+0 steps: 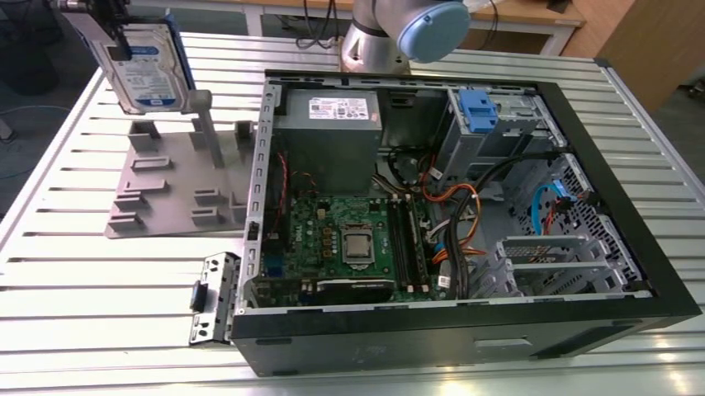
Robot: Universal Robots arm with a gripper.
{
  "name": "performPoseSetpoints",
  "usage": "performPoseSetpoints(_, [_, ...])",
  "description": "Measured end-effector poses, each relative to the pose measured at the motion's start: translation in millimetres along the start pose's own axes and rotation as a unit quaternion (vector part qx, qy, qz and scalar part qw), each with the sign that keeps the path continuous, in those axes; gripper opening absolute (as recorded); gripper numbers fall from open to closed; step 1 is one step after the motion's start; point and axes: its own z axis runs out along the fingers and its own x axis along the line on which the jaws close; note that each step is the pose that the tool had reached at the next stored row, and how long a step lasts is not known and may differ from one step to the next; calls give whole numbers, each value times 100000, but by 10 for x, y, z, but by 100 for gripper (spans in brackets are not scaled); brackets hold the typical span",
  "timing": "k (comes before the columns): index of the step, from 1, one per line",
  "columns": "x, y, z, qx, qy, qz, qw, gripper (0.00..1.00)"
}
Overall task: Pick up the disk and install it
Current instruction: 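Pick up the disk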
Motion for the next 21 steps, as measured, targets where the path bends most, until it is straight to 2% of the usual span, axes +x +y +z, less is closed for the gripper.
performPoseSetpoints(21, [-12,9,-386,6,-110,-4,100000,36])
